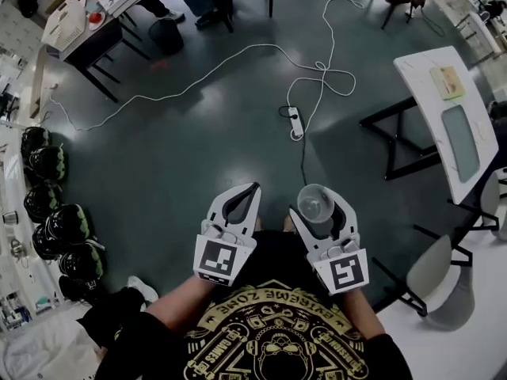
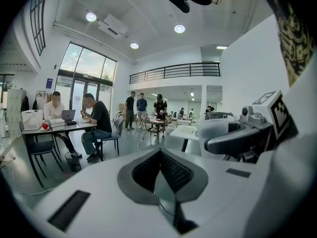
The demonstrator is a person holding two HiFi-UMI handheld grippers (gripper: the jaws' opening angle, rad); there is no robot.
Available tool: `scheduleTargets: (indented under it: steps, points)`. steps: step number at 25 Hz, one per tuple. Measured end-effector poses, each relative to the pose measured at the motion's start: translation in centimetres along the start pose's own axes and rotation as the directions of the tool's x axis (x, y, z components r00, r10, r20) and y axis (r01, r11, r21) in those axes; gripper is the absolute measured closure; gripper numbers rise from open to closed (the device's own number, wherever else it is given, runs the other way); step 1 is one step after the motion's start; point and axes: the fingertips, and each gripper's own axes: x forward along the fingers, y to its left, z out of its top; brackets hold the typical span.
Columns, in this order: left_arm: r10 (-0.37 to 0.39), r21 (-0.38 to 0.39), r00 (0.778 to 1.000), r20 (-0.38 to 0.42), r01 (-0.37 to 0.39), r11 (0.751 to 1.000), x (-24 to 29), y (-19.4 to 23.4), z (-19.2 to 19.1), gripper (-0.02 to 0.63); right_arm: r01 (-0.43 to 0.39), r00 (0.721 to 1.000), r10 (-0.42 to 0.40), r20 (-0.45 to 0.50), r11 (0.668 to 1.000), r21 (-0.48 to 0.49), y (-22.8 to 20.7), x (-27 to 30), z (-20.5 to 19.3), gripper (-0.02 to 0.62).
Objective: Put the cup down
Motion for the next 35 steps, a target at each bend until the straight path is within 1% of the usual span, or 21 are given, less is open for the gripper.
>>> scheduleTargets:
  steps: [8,12,14,17,21,25,30,35]
  points:
    - [-0.037,0.005,0.999,0.032,0.037,0.999,-0.8,1.8,0.7,0.603,0.083,0.996,-0.083,0.014,0.997,-0.006,0.3,0.7,1.0,0.316]
    - [-0.070,0.011,0.996,0.056,0.069,0.998,-1.2,2.4,0.9,0.603,0.146,0.989,-0.145,0.017,0.988,-0.044,0.4,0.6,1.3,0.316]
    - [-0.091,0.004,0.994,0.056,0.091,0.996,-1.1,2.4,0.8,0.603,0.165,0.986,-0.164,0.017,0.986,-0.035,0.6,0.4,1.6,0.316]
    - [-0.129,-0.003,0.990,0.055,0.129,0.992,-0.5,1.5,0.8,0.603,0.206,0.979,-0.205,0.014,0.978,-0.047,0.1,-0.3,1.8,0.316]
    - [-0.169,0.009,0.983,0.067,0.169,0.986,0.2,0.2,1.2,0.603,0.246,0.969,-0.246,0.006,0.968,-0.046,-1.0,-1.2,1.4,0.316]
    - [-0.179,0.018,0.982,0.063,0.178,0.984,0.8,0.0,1.5,0.603,0.266,0.964,-0.266,0.002,0.963,-0.044,-1.8,-1.7,1.2,0.316]
    - [-0.192,0.026,0.980,0.059,0.191,0.981,2.5,-0.8,2.3,0.603,0.287,0.958,-0.287,0.023,0.957,-0.030,-3.4,-1.9,1.7,0.316]
    - [-0.220,0.047,0.974,0.044,0.218,0.975,5.2,-3.4,3.2,0.603,0.306,0.952,-0.305,0.033,0.952,-0.021,-6.8,-3.4,1.5,0.316]
